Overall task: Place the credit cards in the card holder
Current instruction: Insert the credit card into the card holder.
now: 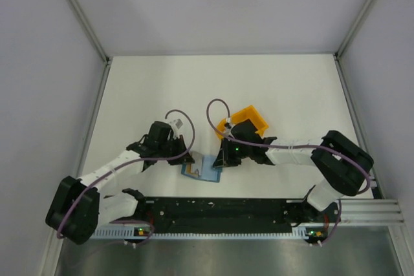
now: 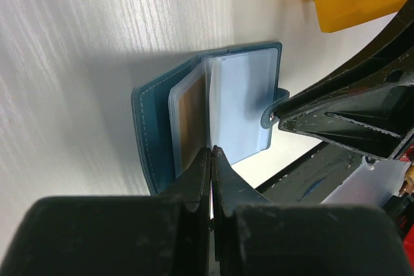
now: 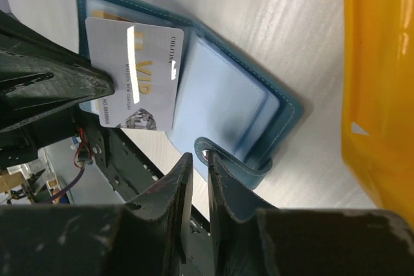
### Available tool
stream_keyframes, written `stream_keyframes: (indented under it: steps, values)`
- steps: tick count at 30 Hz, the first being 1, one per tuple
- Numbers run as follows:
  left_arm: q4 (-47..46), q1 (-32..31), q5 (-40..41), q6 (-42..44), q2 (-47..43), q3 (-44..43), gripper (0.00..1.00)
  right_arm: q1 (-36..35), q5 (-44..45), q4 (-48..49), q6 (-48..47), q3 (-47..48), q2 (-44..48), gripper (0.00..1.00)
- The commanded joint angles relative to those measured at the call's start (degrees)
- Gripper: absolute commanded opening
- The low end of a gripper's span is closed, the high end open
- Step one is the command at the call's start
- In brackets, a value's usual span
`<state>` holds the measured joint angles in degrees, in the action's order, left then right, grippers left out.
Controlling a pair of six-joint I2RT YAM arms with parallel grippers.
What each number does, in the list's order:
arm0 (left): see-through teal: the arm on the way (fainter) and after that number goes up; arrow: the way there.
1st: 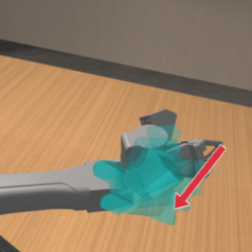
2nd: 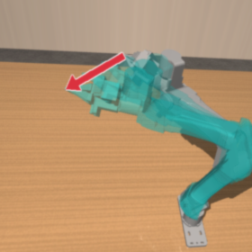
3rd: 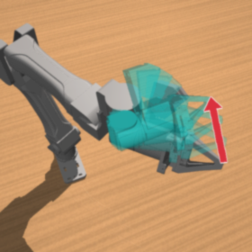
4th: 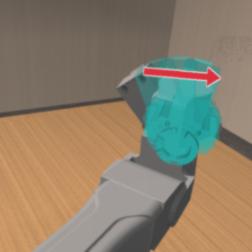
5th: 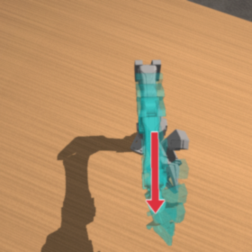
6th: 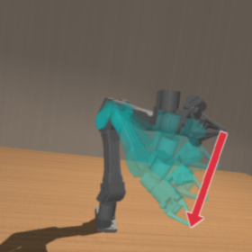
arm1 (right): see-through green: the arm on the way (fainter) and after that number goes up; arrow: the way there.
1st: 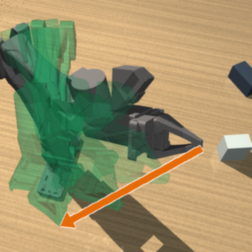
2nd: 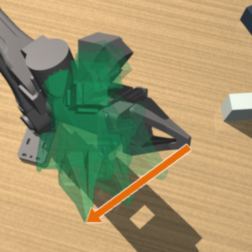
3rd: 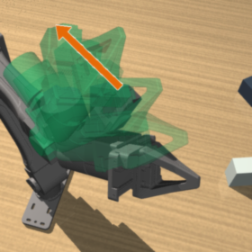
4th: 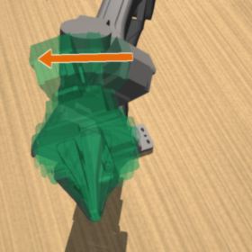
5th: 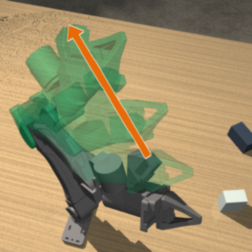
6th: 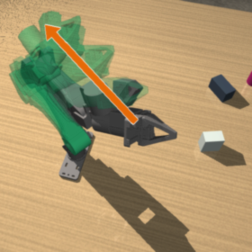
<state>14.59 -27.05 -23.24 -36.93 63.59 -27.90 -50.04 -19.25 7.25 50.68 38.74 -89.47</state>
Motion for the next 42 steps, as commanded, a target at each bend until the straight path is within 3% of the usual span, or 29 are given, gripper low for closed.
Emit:
stream_keyframes:
  steps: [1,15,29,36,42]
  values:
    - [-2.9,0.1,-2.2,3.8,2.1,-0.5,0.00,-0.7,1.3,-1.9,-1.5,2.1,-1.4,0.15]
    - [1.0,-0.1,0.1,8.3,3.6,-0.9,0.00,-0.6,4.9,-6.5,-3.8,4.1,-4.7,0.15]
    - [-1.3,-1.5,4.4,6.5,8.0,-1.8,0.00,-0.6,3.3,-6.3,-4.4,5.0,-7.3,0.15]
    - [-0.4,-1.9,8.6,4.2,5.9,-1.8,0.00,-0.7,2.9,-6.2,-4.4,5.0,-8.1,0.15]
    - [-2.5,-2.4,5.2,4.0,7.1,-1.4,0.00,-0.6,2.6,-6.1,-4.5,5.1,-8.4,0.15]
